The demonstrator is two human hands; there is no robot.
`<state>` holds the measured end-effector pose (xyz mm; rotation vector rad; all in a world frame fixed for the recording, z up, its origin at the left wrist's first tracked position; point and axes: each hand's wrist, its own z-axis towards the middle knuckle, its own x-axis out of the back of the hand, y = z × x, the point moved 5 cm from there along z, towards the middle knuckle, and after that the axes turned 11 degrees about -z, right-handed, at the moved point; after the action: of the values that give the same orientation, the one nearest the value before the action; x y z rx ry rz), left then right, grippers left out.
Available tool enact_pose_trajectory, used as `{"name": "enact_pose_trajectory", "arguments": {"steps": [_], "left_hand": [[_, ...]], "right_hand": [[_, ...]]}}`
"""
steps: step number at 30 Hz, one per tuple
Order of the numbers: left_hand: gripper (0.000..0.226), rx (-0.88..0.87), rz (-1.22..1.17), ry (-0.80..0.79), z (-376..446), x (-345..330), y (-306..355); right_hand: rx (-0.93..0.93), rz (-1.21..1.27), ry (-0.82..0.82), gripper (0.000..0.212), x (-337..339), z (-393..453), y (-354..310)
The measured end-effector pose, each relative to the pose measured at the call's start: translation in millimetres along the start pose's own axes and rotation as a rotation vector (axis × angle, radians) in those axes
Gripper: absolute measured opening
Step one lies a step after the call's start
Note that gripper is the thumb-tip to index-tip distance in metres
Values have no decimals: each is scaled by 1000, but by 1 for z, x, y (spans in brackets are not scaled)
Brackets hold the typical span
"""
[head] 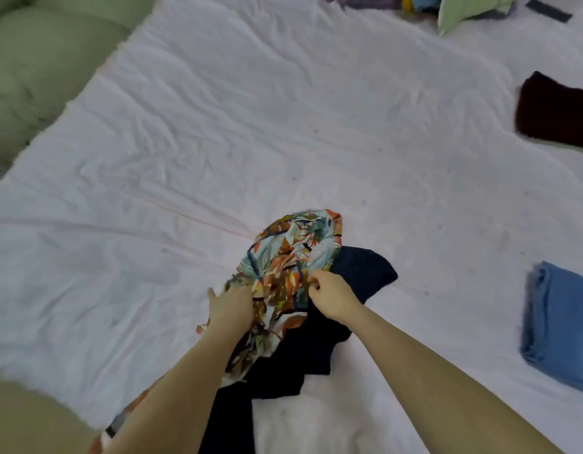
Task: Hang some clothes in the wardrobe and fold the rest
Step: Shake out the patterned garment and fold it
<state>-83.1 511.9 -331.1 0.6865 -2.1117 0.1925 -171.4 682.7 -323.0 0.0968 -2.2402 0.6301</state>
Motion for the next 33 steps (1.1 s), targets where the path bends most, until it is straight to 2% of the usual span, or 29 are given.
{"name": "enact_pose_trajectory", "arguments": {"steps": [1, 5, 7, 10, 12, 14, 16, 20, 24, 33], "left_hand": [[20, -37, -115, 46, 1, 7, -1], [31, -341, -695, 75, -22, 67, 12], [30, -432, -832, 62, -46, 99, 21], [30, -560, -880, 39, -84, 137, 39], [29, -628, -931, 70, -111, 167, 56], [30, -697, -992, 94, -141, 195, 80], [30, -778, -989, 106, -174, 215, 108], [28, -840, -911, 233, -216, 243, 145], [28, -817, -818, 355, -257, 255, 169], [29, -863, -716, 468, -356, 240, 213]], "right_hand": [[13, 3, -6, 24, -1, -2, -5], [53, 80, 41, 28, 29, -28, -29], [111, 240, 8, 42, 52, -52, -39], [172, 414, -77, 67, 82, -93, -55], [207, 482, -45, 56, 103, -121, -64], [215, 552, 72, 28, 123, -147, -68], [195, 575, 270, 6, 145, -175, -62], [179, 445, 503, 16, 185, -223, -39], [196, 336, 636, 21, 218, -288, -9], [298, 200, 815, 23, 256, -390, 30]]}}
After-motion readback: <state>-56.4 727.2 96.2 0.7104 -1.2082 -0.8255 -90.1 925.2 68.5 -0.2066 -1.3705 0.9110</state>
